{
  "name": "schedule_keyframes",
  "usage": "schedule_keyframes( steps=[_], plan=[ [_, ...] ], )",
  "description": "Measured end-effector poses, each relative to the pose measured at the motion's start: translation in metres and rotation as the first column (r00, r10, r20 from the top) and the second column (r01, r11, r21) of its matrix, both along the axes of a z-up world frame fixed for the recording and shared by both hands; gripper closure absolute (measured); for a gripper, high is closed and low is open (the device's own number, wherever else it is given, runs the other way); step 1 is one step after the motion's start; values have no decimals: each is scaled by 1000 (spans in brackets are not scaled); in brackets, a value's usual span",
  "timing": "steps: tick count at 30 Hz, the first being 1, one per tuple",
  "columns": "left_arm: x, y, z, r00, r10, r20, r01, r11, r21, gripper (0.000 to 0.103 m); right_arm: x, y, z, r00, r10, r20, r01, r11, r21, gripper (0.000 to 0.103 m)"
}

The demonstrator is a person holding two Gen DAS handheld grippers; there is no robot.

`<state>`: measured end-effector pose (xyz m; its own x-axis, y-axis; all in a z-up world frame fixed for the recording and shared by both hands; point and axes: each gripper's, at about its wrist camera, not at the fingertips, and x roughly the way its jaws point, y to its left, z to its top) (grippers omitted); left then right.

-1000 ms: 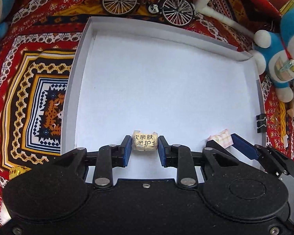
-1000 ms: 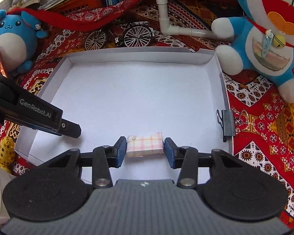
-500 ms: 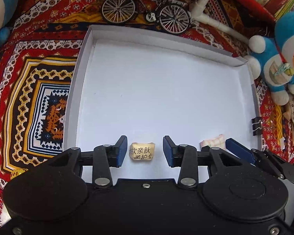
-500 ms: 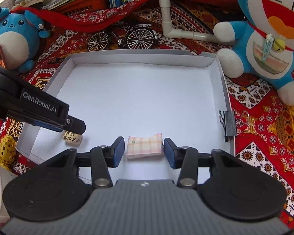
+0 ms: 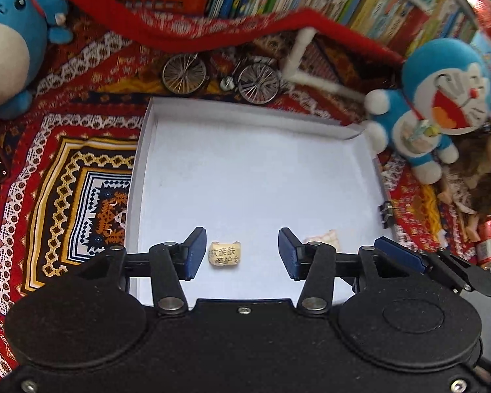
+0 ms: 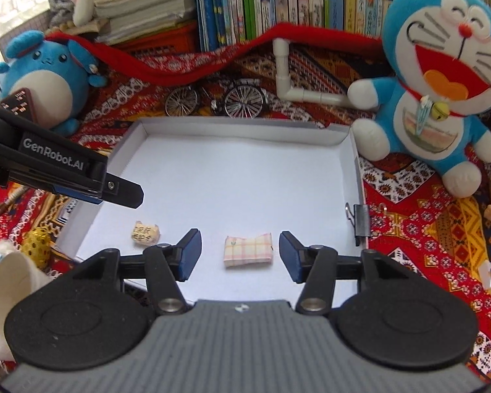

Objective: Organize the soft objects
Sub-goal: 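Open the left gripper to drop the cream block while the right gripper releases the pink block, then withdraw both tools from the tray back toward the toys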

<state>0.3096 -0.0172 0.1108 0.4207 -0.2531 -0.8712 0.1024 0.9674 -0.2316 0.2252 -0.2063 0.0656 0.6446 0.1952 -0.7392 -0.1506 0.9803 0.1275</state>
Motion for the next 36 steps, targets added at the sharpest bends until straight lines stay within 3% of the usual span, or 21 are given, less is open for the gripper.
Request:
schedule_keyframes(
  steps=[5, 14, 26, 36],
  plan=[
    [-29, 5, 15, 997, -26, 71, 29, 998, -47, 55, -23, -2, 15, 997, 16, 72, -17, 1000, 11, 30],
    [-83, 9, 38, 972, -83, 220, 94, 995, -38, 49, -65, -6, 34, 983, 46, 180, -52, 998, 30, 21],
    [-143, 12, 38, 922, -137, 361, 142, 990, 15, 42, -103, -5, 37, 960, 62, 272, -78, 996, 46, 8],
    [-189, 25, 30, 883, -119, 453, 146, 989, -26, 30, -136, 2, 33, 920, 88, 382, -106, 994, 26, 0]
  ],
)
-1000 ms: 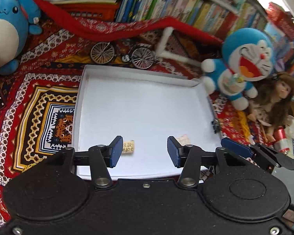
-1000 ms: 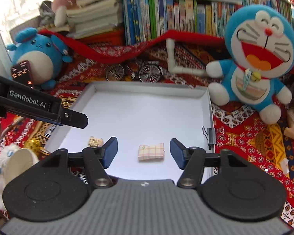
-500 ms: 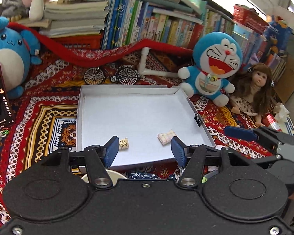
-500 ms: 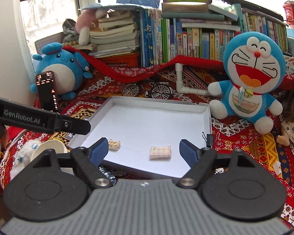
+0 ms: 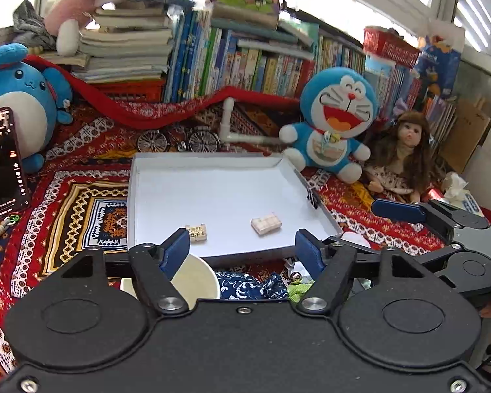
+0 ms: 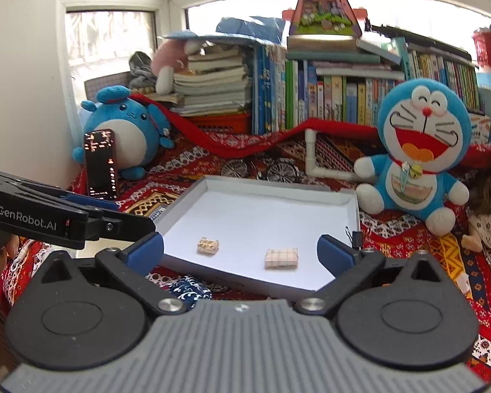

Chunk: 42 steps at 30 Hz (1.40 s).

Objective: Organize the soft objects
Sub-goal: 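Withdraw both tools from the tray back toward the toys, then grasp the white foam cube with the left gripper while the right grasps the purple plush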

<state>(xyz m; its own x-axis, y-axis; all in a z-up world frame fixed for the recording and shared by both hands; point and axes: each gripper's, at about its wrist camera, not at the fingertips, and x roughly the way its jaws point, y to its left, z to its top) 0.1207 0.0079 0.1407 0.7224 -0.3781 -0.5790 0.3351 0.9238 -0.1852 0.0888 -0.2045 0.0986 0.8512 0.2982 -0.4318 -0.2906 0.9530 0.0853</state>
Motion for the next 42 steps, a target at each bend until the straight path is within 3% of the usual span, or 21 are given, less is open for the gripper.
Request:
schedule_keyframes(
  steps=[5, 11, 19, 26, 36, 42],
  plan=[
    [-28, 8, -9, 994, 45, 102, -46, 999, 8, 24, -16, 4, -9, 996, -10, 84, 10, 1000, -4, 0],
    [-53, 12, -23, 982, 78, 173, -89, 994, 56, 18, -32, 12, -25, 993, 8, 120, -6, 1000, -14, 0],
    [-69, 21, -43, 980, 103, 172, -113, 992, 48, 14, -46, 18, -44, 991, 3, 135, -1, 1000, -10, 0],
    [-87, 34, -57, 964, 157, 216, -171, 984, 49, 7, -58, 22, -60, 987, 11, 159, -11, 1000, -1, 0],
    [-96, 68, -86, 946, 280, 165, -288, 957, 26, 5, -69, 39, -81, 986, 58, 159, -53, 998, -36, 0],
    [-105, 73, -98, 923, 326, 207, -347, 935, 77, 4, -72, 50, -87, 985, 98, 140, -91, 994, -58, 2]
  ],
)
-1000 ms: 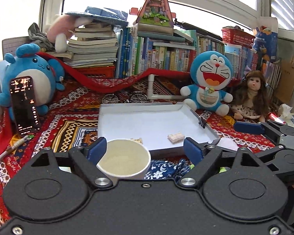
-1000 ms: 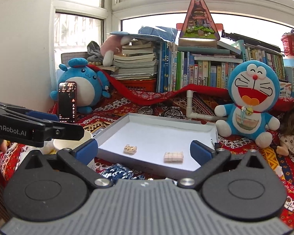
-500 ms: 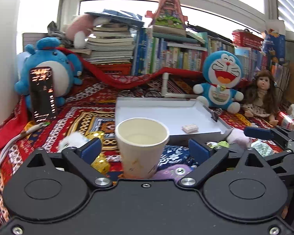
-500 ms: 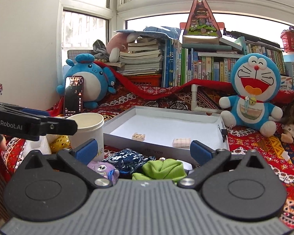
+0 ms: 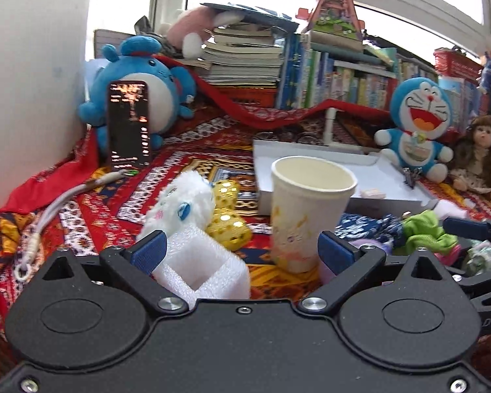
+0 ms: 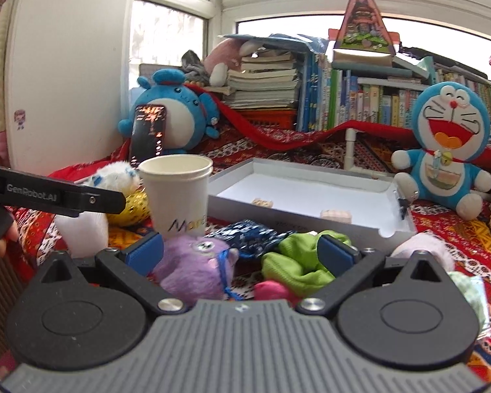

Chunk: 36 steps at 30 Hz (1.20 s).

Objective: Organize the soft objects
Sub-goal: 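Grasp the white foam cube with the left gripper while the right grasps the purple plush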

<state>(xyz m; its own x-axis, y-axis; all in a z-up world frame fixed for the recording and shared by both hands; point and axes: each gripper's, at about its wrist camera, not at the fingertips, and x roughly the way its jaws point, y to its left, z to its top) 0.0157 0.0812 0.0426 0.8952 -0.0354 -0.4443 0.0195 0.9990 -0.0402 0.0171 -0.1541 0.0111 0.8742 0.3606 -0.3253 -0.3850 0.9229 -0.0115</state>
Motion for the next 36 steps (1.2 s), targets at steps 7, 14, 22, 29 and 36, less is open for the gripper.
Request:
schedule_keyframes(
  steps=[7, 14, 22, 29, 36],
  plan=[
    [-5, -4, -8, 999, 32, 30, -33, 998, 60, 4, -4, 10, -6, 1000, 17, 1, -17, 999, -38, 7],
    [-2, -1, -15, 996, 79, 33, -81, 993, 89, 4, -6, 15, -10, 1000, 23, 3, -23, 999, -49, 11],
    [2, 2, -27, 992, 121, 24, -123, 980, 158, 4, -5, 19, -12, 1000, 26, 5, -26, 997, -66, 12],
    [7, 10, -36, 988, 154, -6, -151, 976, 156, 4, -11, 26, -11, 998, 57, 27, -55, 996, -74, 14],
    [13, 25, -43, 982, 177, -65, -171, 982, 85, 10, -8, 38, -17, 996, 91, 14, -89, 990, -109, 14]
  ],
)
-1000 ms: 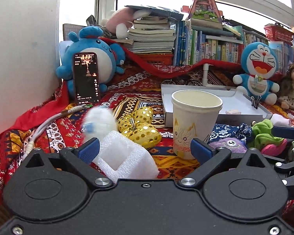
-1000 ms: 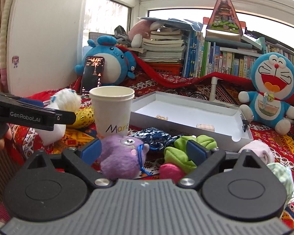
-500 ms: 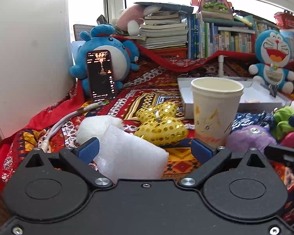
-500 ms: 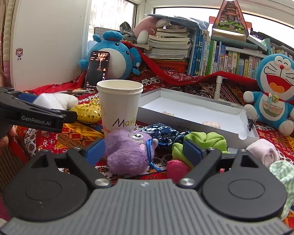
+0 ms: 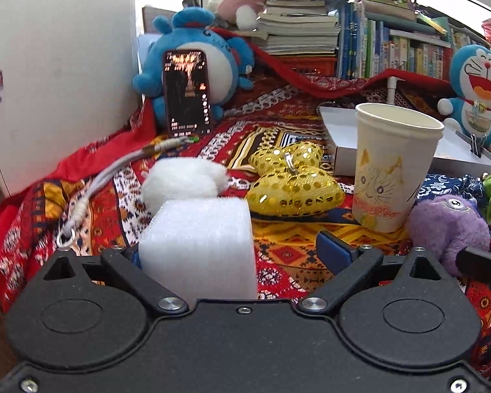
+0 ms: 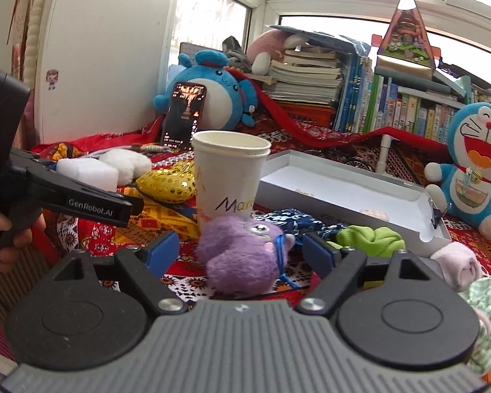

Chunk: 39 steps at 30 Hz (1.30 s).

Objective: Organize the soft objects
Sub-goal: 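Grasp the white foam cube with the left gripper while the right grasps the purple plush, then carry the foam cube with the left tool while the right tool carries the plush to the tray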

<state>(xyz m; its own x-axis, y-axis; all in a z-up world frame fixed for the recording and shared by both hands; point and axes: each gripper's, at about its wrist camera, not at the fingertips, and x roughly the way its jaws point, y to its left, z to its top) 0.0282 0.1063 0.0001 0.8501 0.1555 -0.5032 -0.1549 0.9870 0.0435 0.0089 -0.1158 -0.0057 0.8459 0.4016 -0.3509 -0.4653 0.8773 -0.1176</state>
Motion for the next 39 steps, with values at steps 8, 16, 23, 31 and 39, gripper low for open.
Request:
schedule_keyframes(
  steps=[8, 16, 23, 31, 39],
  plan=[
    [-1, 13, -1, 1000, 24, -12, -25, 999, -43, 35, 13, 6, -6, 999, -23, -38, 23, 1000, 3, 16],
    [-4, 14, 7, 1000, 31, -3, -31, 999, -31, 51, 22, 14, -12, 999, -31, -37, 30, 999, -21, 16],
    [-7, 3, 20, 999, 2, 40, -2, 1000, 7, 51, 23, 19, -15, 999, -37, -22, 36, 998, -48, 32],
    [-4, 0, 37, 998, -26, 62, 26, 1000, 0, 51, 19, 13, -6, 999, -43, -11, 43, 999, -11, 37],
    [11, 2, 65, 993, -61, 102, 62, 998, -6, 51, 12, 6, 15, 998, -52, 46, 51, 999, 12, 37]
  ],
)
